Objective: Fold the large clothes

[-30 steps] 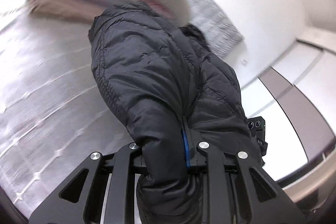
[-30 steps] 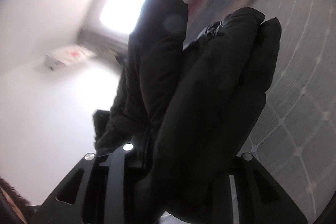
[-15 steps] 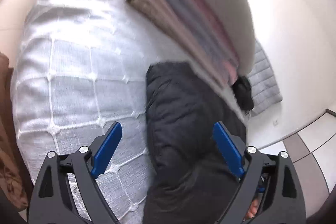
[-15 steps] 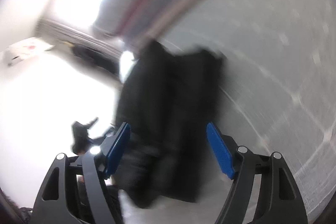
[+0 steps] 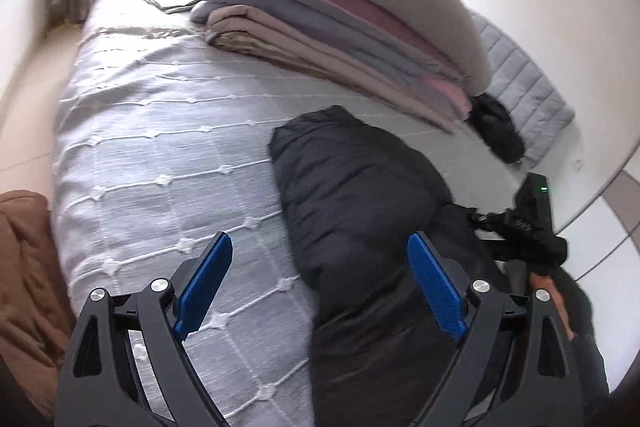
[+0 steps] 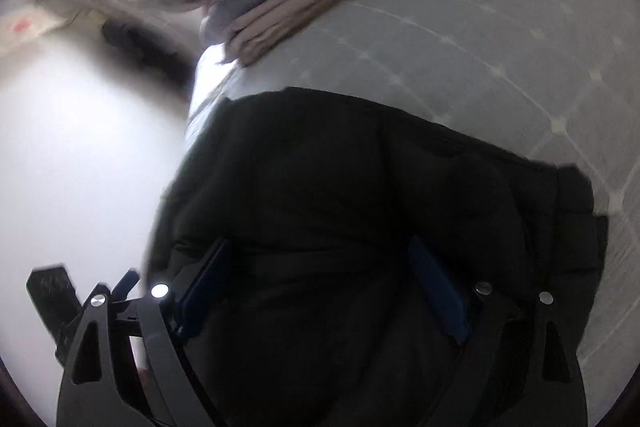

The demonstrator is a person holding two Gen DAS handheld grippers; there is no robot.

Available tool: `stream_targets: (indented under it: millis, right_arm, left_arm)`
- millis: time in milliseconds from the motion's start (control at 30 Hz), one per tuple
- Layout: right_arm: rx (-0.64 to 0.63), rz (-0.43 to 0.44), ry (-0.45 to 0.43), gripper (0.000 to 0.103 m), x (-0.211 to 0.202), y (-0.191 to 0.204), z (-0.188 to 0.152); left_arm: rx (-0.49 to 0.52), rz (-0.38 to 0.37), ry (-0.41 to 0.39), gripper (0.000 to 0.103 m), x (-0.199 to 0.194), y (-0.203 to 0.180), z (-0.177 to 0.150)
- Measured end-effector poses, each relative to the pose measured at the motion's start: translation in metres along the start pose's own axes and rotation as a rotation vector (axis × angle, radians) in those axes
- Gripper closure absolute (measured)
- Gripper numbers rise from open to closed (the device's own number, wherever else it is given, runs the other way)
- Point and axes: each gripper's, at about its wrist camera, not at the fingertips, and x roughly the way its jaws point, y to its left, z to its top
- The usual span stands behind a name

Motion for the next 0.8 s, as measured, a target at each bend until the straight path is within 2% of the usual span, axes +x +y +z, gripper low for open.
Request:
stream_targets:
  millis: [167,267,367,400,500,533,633,733,800]
  right_arm:
    - [-0.084,0.032,-0.063,0.017,-0.057,0.039,-0.030]
    - [-0.139,0.073,-0.090,0.017,-0.093,0.061,-0.059]
    - [-0.190,0.065,-0.098,0.016,-0.114,0.077,-0.091]
    - [-0.182,0.046,-0.083,0.012,-0.112,0.073,-0.102]
    - [-0.150,-0.080,0.039,0.011,-0.071,0.046,-0.125]
    - [-0.133,-0.085,0.048,0.011,-0.065,0.038,-0.129]
    - [-0.095,-0.041,-0.005,0.011,-0.083,0.042,-0.131]
    - [-0.154,-0.017,-0.084,0.011,-0.111,0.062,-0.141]
    - [-0.182,-0.011,-0.096,0.011,-0.122,0.073,-0.152]
  left_arm:
    - [0.073,0.107,-0.034,0.017,-0.007,-0.009,-0.003]
    - [0.127,0.129,-0.057,0.017,-0.015,-0.020,-0.005]
    - [0.170,0.152,-0.077,0.017,-0.019,-0.028,-0.008]
    - [0.187,0.161,-0.086,0.017,-0.021,-0.031,-0.009]
    - [0.215,0.172,-0.103,0.017,-0.027,-0.037,-0.011]
    - [0.216,0.167,-0.106,0.017,-0.028,-0.038,-0.011]
    - [0.235,0.177,-0.142,0.017,-0.035,-0.045,-0.015]
    - [0.286,0.188,-0.170,0.017,-0.041,-0.054,-0.020]
    - [0.329,0.190,-0.184,0.017,-0.044,-0.062,-0.025]
